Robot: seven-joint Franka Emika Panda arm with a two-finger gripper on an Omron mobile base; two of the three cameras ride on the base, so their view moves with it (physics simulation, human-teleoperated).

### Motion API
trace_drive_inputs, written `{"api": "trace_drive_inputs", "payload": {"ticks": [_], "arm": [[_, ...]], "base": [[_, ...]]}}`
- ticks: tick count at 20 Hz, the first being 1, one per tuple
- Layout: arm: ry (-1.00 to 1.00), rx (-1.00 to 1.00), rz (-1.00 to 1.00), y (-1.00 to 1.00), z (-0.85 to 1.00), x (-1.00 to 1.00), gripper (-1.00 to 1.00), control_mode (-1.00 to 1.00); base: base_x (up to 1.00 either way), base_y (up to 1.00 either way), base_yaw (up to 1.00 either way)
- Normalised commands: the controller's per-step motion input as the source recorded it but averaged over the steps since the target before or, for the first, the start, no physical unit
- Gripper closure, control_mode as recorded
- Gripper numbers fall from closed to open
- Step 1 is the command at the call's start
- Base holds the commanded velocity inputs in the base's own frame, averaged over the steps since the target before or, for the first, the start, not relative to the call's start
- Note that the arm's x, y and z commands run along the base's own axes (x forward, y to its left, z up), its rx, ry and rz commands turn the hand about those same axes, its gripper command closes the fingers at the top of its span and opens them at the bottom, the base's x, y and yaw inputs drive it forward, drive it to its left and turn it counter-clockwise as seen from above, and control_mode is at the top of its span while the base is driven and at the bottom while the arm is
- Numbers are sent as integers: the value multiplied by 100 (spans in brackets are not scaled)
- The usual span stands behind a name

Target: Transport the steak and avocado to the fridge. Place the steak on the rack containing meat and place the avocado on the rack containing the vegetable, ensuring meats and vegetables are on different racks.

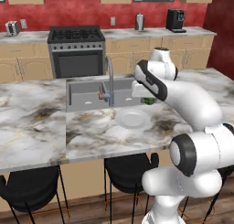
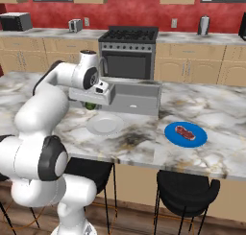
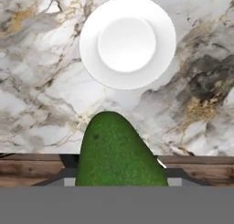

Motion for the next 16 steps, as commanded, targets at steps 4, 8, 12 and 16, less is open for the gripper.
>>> {"api": "trace_drive_inputs", "payload": {"ticks": [4, 8, 12, 16], "arm": [[4, 0, -8, 7, 18, -43, 100, -100], [0, 0, -7, 0, 46, -75, 100, -100], [0, 0, -3, -2, 43, -70, 100, -100], [0, 0, -2, 0, 41, -82, 100, -100]], "base": [[0, 0, 0], [0, 0, 0], [0, 0, 0], [0, 0, 0]]}}
